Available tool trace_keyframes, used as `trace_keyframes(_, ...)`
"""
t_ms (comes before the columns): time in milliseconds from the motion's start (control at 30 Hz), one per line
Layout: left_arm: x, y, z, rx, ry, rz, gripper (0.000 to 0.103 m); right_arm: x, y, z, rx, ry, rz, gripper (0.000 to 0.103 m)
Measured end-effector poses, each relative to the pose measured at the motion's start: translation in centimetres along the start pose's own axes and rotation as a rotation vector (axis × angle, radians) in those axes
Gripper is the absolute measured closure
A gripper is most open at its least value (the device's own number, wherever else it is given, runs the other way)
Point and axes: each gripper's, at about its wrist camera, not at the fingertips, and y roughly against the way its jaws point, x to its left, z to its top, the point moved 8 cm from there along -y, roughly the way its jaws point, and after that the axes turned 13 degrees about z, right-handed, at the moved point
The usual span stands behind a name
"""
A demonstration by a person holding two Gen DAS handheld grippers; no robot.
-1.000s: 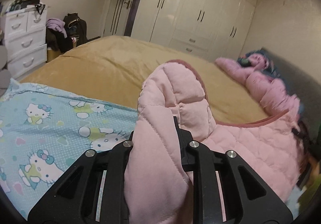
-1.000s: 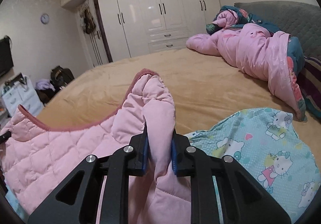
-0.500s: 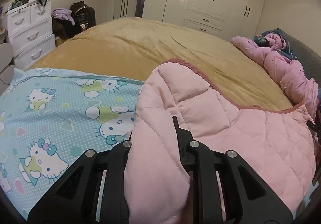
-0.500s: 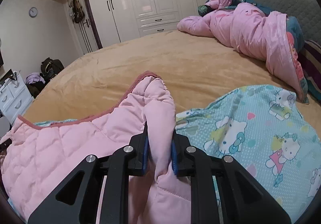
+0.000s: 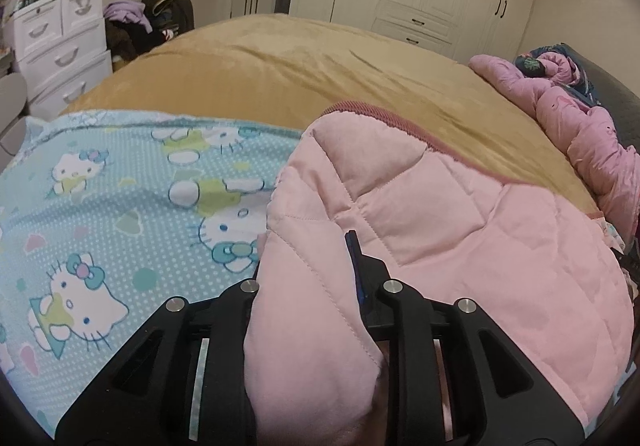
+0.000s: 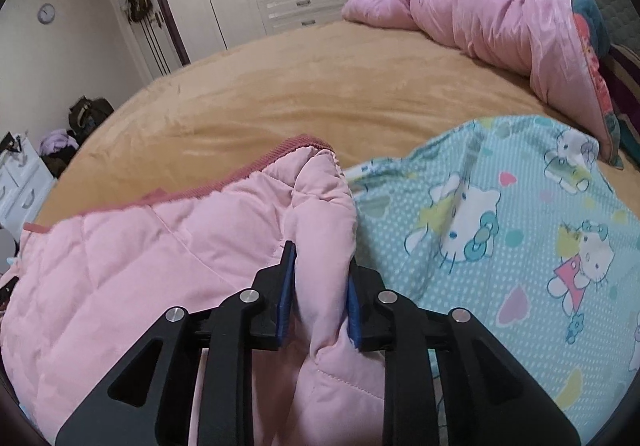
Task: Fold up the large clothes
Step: 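Open both tools and release the folded coat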
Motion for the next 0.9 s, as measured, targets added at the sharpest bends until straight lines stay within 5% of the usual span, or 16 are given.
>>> trace_keyframes(267,0.7,-0.7,-1.2,0.037,0.029,0.022,0.068,-0.1,-1.3,-1.6,0.069,0.003,-0.052,0.068)
trace_keyframes(467,2.3,1.5,-1.4,0.043,0.048,0.068,0.027,-0.5,2.5,-1.5,0.013,-0.098,-0.051,0.039)
trace_keyframes(567,3.1,4.5,-0.9,-0.014,0.053,0.106,0.015,3.4,6.4,-1.8,-0.065,0.019,0.002,0.027)
trace_keyframes(633,2.5,7.2,-0.6,-0.054,0.061,0.068,0.01,6.4,8.0,-2.5,-0.083,0.1,0.059,0.024)
trace_keyframes(767,-2.3,10.0,-2.1,-0.041,-0.047,-0.037,0.01,13.8,8.8,-6.1,0.005,0.266,0.231,0.024)
trace_keyframes(900,-7.3,10.2,-5.5,0.012,-0.173,-0.094,0.01,16.9,7.3,-9.2,0.105,0.311,0.262,0.024)
